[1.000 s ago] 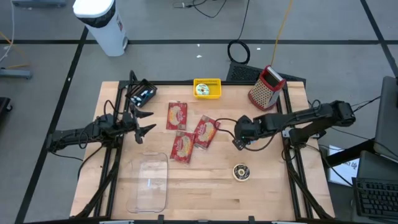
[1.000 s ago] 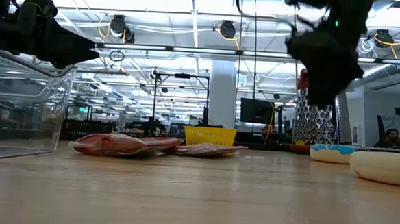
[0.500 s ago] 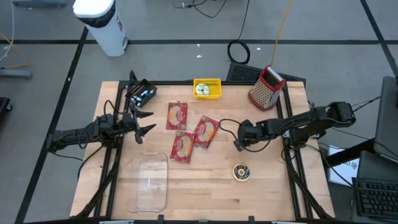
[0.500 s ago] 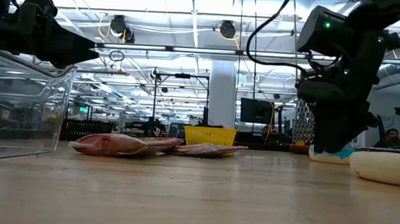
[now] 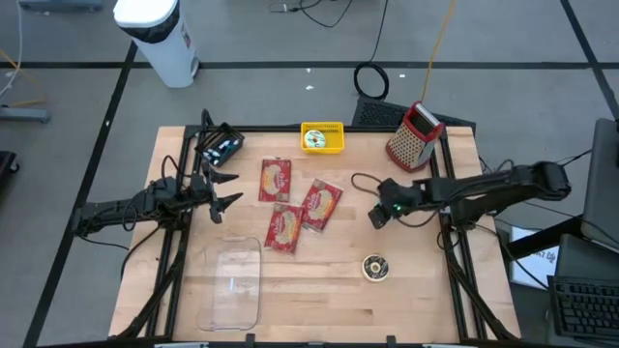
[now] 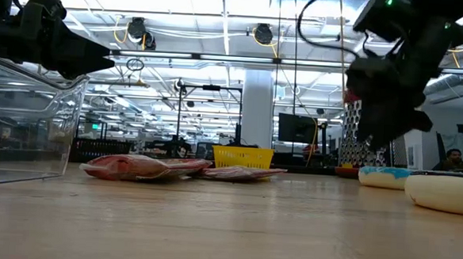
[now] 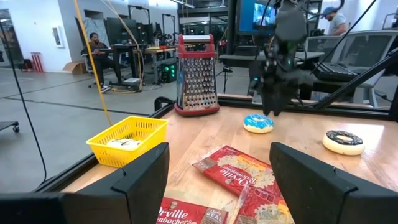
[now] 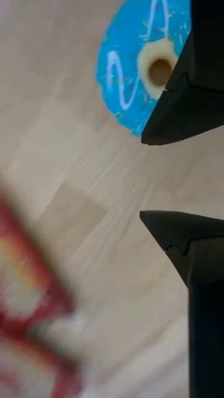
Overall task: Pick & Place Food Item
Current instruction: Put the blue donut into the yellow bin
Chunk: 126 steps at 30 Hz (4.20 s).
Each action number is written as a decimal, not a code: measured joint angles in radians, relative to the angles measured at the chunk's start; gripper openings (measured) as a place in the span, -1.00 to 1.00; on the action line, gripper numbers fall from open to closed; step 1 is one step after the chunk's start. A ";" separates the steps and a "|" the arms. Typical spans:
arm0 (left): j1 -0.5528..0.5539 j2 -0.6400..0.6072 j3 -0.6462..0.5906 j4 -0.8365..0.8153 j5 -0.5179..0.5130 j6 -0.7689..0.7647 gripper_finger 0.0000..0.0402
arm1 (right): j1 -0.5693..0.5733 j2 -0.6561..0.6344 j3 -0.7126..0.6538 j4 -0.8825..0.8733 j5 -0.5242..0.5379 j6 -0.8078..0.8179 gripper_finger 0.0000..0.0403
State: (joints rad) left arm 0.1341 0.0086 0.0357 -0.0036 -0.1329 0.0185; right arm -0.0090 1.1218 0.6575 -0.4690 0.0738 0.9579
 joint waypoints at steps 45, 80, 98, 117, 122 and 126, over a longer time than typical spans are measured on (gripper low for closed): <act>0.000 0.000 0.000 0.001 0.000 0.000 0.40 | -0.036 0.299 0.138 -0.235 0.004 -0.054 -0.15; 0.000 0.000 0.000 0.000 0.000 0.000 0.40 | -0.007 0.239 0.553 -0.661 0.082 -0.083 -0.15; 0.000 0.000 0.000 0.000 0.000 0.000 0.40 | -0.043 0.262 0.128 -0.235 -0.102 -0.081 -0.15; 0.000 0.000 0.000 0.000 0.000 0.000 0.40 | -0.053 0.260 0.107 -0.199 -0.025 -0.238 -0.09; 0.000 0.000 0.000 0.000 0.000 0.000 0.40 | -0.058 0.259 0.056 -0.151 -0.017 -0.238 -0.11; 0.000 0.000 0.000 0.000 0.000 0.000 0.40 | -0.058 0.259 0.045 -0.120 -0.016 -0.237 -0.17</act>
State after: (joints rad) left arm 0.1342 0.0086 0.0357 -0.0032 -0.1326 0.0185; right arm -0.0666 1.3811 0.7027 -0.5890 0.0582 0.7206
